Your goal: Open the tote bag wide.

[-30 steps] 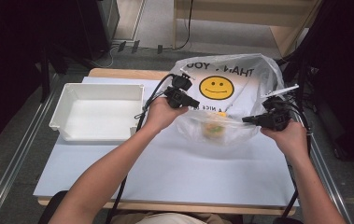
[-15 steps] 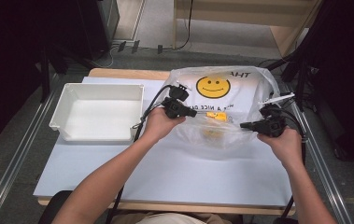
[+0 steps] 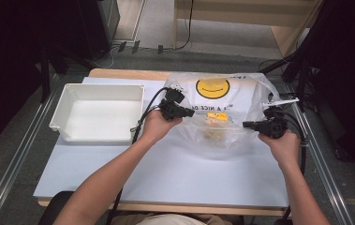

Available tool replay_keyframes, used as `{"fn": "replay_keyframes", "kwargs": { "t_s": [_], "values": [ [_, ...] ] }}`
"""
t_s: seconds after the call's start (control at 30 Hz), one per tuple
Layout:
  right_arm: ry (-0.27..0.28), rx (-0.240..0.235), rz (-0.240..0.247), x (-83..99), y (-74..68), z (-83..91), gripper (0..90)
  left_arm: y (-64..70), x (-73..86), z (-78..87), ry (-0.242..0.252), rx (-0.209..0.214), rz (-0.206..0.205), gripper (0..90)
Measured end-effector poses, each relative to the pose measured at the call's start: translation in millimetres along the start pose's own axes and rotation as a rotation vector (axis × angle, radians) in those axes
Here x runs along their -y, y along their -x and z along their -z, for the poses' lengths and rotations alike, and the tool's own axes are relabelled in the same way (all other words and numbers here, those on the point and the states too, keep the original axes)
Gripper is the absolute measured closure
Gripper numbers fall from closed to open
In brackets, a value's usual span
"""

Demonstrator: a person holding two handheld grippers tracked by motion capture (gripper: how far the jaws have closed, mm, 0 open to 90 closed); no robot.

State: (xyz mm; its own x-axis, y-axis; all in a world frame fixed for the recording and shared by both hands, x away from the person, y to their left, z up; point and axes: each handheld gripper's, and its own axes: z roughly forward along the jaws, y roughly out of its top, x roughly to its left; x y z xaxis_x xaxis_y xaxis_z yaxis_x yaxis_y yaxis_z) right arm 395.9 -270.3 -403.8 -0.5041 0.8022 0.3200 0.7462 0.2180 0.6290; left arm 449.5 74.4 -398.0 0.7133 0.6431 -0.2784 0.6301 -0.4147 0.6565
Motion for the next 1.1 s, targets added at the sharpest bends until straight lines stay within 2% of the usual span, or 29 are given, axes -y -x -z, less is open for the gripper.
{"fn": "replay_keyframes", "kwargs": {
  "t_s": [0.1, 0.4, 0.73, 1.1],
  "values": [
    [0.014, 0.005, -0.011, 2.4, 6.9, -1.7, 90.0, -4.2, 1.8, -2.5, -0.004, -0.006, 0.015, 90.0],
    [-0.008, 0.005, -0.056, 12.8, 15.7, -17.9, 90.0, -9.5, 7.9, -16.2, -0.033, -0.010, 0.024, 89.9],
    [-0.035, 0.002, -0.062, 23.8, 16.4, -29.0, 90.0, -13.9, 17.4, -22.2, -0.034, -0.002, 0.040, 90.0],
    [-0.067, 0.000, -0.032, 37.4, 5.2, -30.3, 90.0, -4.7, 28.5, -16.9, -0.061, -0.008, -0.005, 89.5]
  ]
}}
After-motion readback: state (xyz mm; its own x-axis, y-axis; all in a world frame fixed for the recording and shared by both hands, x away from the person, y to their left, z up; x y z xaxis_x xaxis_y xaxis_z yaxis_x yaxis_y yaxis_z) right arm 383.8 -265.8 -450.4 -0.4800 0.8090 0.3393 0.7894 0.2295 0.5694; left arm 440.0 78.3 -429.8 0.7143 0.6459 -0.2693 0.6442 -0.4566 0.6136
